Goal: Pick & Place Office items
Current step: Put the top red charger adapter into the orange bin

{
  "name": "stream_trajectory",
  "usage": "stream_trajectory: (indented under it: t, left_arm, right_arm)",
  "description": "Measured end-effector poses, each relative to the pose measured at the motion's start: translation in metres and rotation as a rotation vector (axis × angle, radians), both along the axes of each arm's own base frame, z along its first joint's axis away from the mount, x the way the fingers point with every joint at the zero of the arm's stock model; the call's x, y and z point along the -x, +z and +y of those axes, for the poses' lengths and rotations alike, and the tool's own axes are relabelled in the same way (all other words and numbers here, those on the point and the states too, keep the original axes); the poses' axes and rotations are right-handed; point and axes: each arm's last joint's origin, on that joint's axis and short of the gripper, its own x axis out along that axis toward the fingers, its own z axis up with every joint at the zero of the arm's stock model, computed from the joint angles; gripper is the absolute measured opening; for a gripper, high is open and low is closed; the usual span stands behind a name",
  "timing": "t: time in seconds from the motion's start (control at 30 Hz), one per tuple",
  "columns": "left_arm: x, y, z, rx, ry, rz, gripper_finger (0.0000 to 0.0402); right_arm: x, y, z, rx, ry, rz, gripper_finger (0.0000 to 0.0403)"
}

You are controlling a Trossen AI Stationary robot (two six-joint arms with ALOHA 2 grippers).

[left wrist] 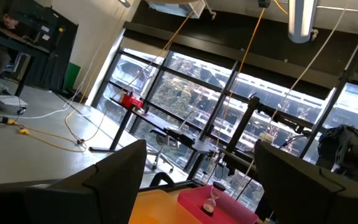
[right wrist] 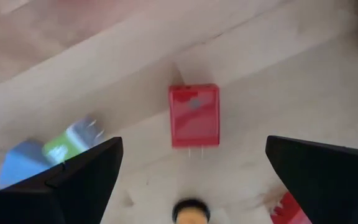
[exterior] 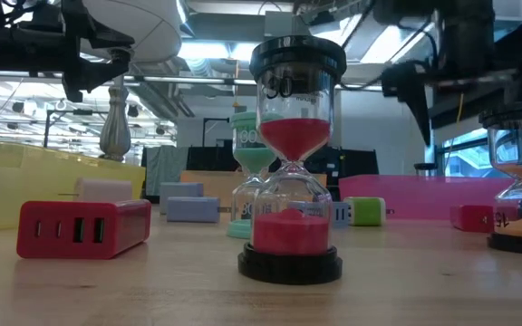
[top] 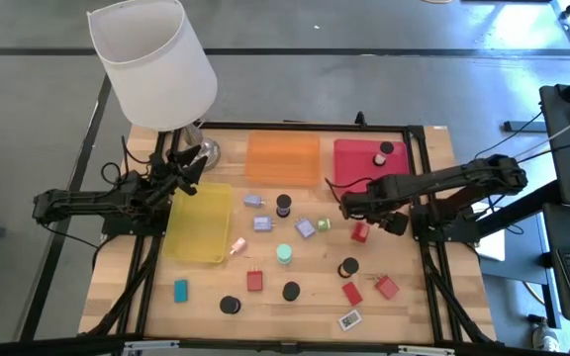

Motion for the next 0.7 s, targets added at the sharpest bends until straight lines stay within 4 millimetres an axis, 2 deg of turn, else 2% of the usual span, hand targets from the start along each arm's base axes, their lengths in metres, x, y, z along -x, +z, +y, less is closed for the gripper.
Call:
stream_trajectory:
  t: [0.17,0.37,0.53,0.7]
  left_arm:
    - [0.000,0.000,0.000,0.000,0.000,0.001,0.0294]
    - [0.000,0.000,0.000,0.000,0.000,0.000,0.0294]
    - [0.000,0.000,0.000,0.000,0.000,0.001,0.0294]
    - [0.000,0.000,0.000,0.000,0.000,0.000,0.0294]
  right_arm:
    - [0.006,-0.035,0.005,-0.062,0.002,-0.028,0.0400]
    - [0.011,-0.076,0.006,-0.118,-0.038,-0.154,0.0400]
    - [0.021,-0.091,0.004,-0.107,-0.050,-0.139,0.0400]
    - [0.022,-0.093,0.004,-0.089,-0.052,-0.141,0.0400]
